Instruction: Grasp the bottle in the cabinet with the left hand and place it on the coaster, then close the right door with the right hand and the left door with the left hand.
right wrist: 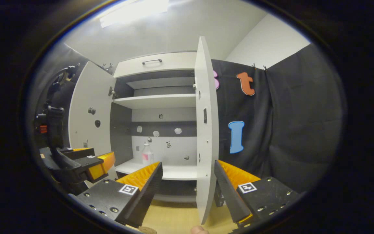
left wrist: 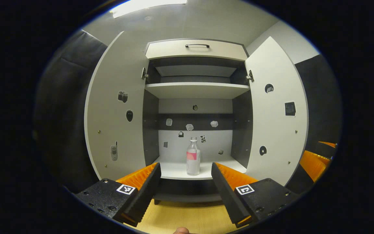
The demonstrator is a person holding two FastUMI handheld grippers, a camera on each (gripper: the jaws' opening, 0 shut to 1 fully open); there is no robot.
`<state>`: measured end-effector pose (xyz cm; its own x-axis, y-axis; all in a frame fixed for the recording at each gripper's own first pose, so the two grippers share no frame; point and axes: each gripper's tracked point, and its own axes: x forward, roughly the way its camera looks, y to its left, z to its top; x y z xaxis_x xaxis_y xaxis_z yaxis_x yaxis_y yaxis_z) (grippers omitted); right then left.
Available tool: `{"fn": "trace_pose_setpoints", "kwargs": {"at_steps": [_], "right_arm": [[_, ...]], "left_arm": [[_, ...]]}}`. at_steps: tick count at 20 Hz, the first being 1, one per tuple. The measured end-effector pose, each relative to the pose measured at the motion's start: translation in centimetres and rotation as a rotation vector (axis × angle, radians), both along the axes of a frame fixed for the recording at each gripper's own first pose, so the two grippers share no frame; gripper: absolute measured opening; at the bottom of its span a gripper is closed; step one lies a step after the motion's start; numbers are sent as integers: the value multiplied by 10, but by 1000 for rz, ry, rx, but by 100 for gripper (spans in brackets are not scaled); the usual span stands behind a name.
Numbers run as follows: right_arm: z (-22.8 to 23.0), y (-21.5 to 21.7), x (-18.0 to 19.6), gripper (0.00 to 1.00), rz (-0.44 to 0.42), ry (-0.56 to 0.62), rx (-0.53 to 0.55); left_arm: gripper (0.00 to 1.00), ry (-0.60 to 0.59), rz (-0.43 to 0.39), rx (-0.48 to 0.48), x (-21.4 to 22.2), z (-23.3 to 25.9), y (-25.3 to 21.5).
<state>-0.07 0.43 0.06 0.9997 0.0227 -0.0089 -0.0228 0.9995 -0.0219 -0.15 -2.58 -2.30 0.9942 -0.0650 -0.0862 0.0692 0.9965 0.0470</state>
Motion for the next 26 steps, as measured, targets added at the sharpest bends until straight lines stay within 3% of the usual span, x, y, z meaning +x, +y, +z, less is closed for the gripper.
{"fn": "trace_pose_setpoints", "kwargs": {"at_steps": [14,19,23,26], "right_arm": [[0,3,0,94,-16,5,-25],[1,0,-2,94,-53,-1,-40],[2,-4,-5,94,-118,6,-49],[0,-41,-22,96,-181,0,-67]], "left_arm": [[96,32,27,16,8,-15,9],[96,-90,45,89,77,17,22],[96,-124,-32,99,139,15,-8],[95,-84,-81,83,181,-9,-35]]}}
